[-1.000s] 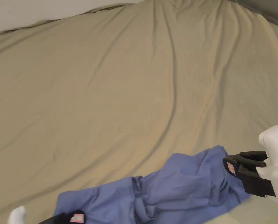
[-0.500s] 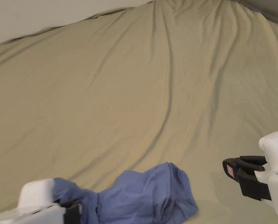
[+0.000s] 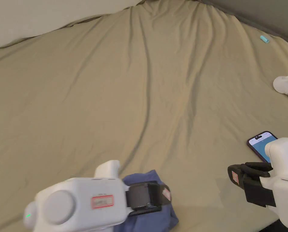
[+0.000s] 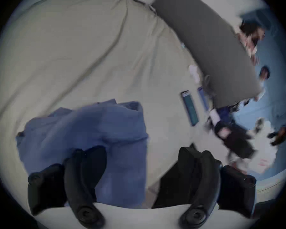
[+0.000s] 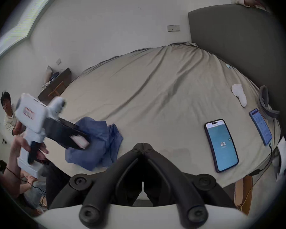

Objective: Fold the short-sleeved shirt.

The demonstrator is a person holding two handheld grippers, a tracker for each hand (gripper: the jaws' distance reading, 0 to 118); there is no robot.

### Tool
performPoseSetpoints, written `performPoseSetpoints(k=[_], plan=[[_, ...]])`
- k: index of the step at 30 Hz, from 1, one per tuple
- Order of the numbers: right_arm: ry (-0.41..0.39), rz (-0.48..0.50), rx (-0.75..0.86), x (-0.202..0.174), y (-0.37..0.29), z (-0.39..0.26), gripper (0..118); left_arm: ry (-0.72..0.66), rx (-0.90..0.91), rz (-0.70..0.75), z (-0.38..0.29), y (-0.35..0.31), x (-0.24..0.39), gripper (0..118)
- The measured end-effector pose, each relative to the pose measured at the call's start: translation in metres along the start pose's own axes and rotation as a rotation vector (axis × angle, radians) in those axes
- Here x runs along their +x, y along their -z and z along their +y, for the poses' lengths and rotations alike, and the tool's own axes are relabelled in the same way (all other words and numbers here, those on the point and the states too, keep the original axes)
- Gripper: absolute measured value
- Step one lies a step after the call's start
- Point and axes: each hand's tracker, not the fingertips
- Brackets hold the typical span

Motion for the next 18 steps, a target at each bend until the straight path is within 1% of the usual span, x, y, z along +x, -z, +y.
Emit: performPoseSetpoints(k=[1, 2, 4, 5, 6, 7, 8, 9, 10, 11, 13, 14, 15, 17, 18], plan=[[0.001, 0.000, -0.001, -0.001, 0.000, 0.001, 2, 0.008, 0.050, 0.022, -0.004, -0.023, 0.000, 98], [0.001, -0.001, -0.001, -0.001, 0.000, 0.001, 2, 0.029, 0.118, 0.083, -0.006, -0.051, 0.005, 98], [-0.003, -0.001, -0.001, -0.002, 0.000, 0.001, 2, 0.078, 0.225, 0.280, -0.012, -0.080, 0.003, 98], [-0.005, -0.001, -0.001, -0.004, 0.001, 0.001, 2, 0.081, 0.260, 0.426, -0.016, -0.083, 0.003, 93], [-0.008, -0.002, -0.004, -0.006, 0.002, 0.002, 2, 0.148, 0.262, 0.512, -0.015, -0.076, 0.004, 64], [-0.014, -0.004, -0.006, -0.007, 0.003, 0.001, 2, 0.188, 0.271, 0.562, -0.018, -0.064, 0.004, 0], [-0.017, -0.006, -0.008, -0.009, 0.003, 0.002, 2, 0.141, 0.227, 0.547, -0.023, -0.053, 0.002, 0], [-0.019, -0.008, -0.011, -0.010, 0.003, 0.002, 2, 0.119, 0.189, 0.439, -0.021, -0.042, 0.002, 0], [-0.021, -0.010, -0.014, -0.011, 0.003, 0.002, 2, 0.124, 0.134, 0.390, -0.023, -0.021, 0.004, 0], [-0.023, -0.011, -0.016, -0.011, 0.003, 0.002, 2, 0.142, 0.113, 0.379, -0.026, -0.004, 0.009, 0], [-0.026, -0.022, -0.027, -0.011, 0.004, 0.003, 2, 0.207, 0.066, 0.402, -0.030, 0.028, 0.019, 0], [-0.029, -0.026, -0.030, -0.010, 0.005, 0.003, 2, 0.226, 0.028, 0.402, -0.031, 0.054, 0.020, 0], [-0.029, -0.032, -0.034, -0.009, 0.006, 0.003, 2, 0.214, -0.001, 0.383, -0.027, 0.071, 0.022, 0], [-0.025, -0.039, -0.043, -0.006, 0.008, 0.003, 2, 0.236, 0.000, 0.396, -0.017, 0.093, 0.029, 0], [-0.026, -0.045, -0.048, -0.005, 0.010, 0.003, 2, 0.241, 0.005, 0.374, -0.013, 0.107, 0.031, 0]])
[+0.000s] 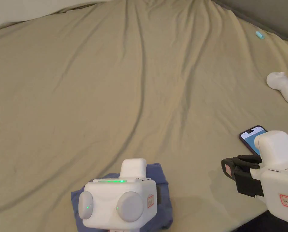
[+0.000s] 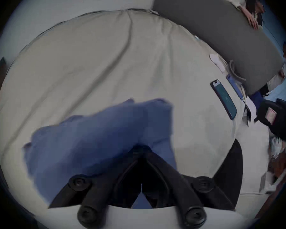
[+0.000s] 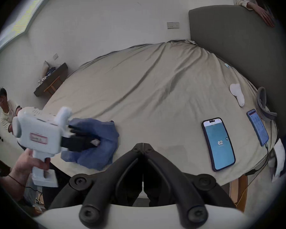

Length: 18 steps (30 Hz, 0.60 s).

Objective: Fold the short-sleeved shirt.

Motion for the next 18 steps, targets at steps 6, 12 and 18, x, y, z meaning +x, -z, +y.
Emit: performPoseSetpoints(k=[6, 12, 18], plan=[[-0.002, -0.012, -0.007, -0.004, 0.000, 0.004, 2, 0.091, 0.038, -0.125, 0.016, -0.018, 0.023, 0], [-0.109, 0.038, 0.029, -0.049, -0.005, 0.024, 2, 0.057, 0.253, -0.035, -0.018, -0.153, -0.032, 0], [-0.233, 0.168, -0.052, -0.127, 0.051, 0.023, 2, -0.130, 0.305, 0.235, -0.078, -0.221, -0.114, 0]])
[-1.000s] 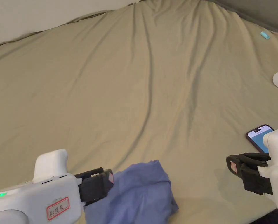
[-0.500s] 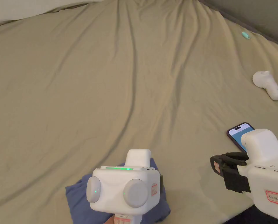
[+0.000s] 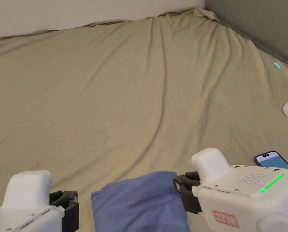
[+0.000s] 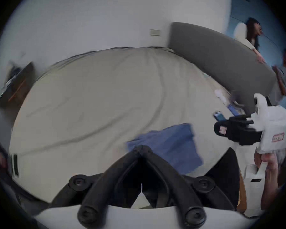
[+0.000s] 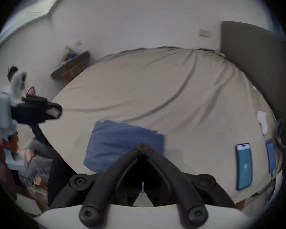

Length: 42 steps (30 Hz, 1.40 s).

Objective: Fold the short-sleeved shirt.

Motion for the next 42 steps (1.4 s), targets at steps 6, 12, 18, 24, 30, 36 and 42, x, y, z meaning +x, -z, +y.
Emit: performPoseSetpoints(k=[6, 12, 18, 24, 30, 36, 42], plan=[[-0.060, -0.122, -0.238, -0.003, 0.110, -0.027, 2, -0.136, -0.063, -0.024, -0.025, 0.015, -0.039, 0], [0.009, -0.037, -0.263, 0.016, 0.113, -0.017, 2, -0.353, -0.124, -0.315, -0.034, 0.060, -0.055, 0], [0.105, 0.142, -0.301, 0.053, 0.118, -0.010, 2, -0.548, -0.284, -0.716, -0.054, 0.152, -0.074, 101], [0.124, 0.199, -0.316, 0.065, 0.123, -0.007, 2, -0.522, -0.339, -0.661, -0.055, 0.199, -0.065, 101], [0.157, 0.219, -0.313, 0.068, 0.122, -0.009, 2, -0.424, -0.303, -0.826, -0.050, 0.219, -0.024, 83], [0.185, 0.229, -0.284, 0.065, 0.115, -0.008, 2, -0.413, -0.298, -0.818, -0.048, 0.217, -0.044, 38], [0.237, 0.292, -0.161, 0.040, 0.090, 0.012, 2, -0.376, -0.359, -0.788, -0.032, 0.198, -0.099, 36]])
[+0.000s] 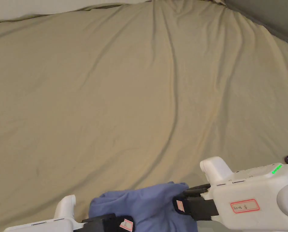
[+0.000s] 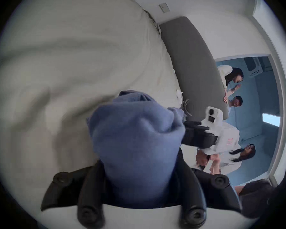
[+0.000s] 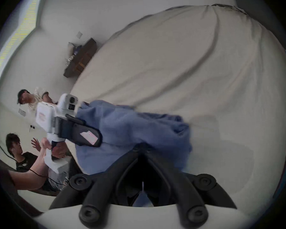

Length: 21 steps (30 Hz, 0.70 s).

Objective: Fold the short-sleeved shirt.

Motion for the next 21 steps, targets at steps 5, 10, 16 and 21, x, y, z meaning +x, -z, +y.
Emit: performPoseSetpoints(k=[5, 10, 16, 21], plan=[[-0.052, 0.020, 0.071, -0.044, -0.010, 0.013, 2, -0.005, 0.019, 0.206, 0.014, -0.124, -0.045, 36], [-0.107, 0.041, 0.096, -0.091, 0.000, 0.024, 2, -0.079, 0.066, 0.485, 0.012, -0.257, -0.076, 36], [-0.164, 0.050, 0.058, -0.131, 0.030, 0.031, 2, -0.185, 0.091, 0.695, 0.001, -0.367, -0.129, 36], [-0.203, 0.037, 0.008, -0.143, 0.051, 0.028, 2, -0.317, 0.085, 0.754, -0.010, -0.395, -0.172, 36]])
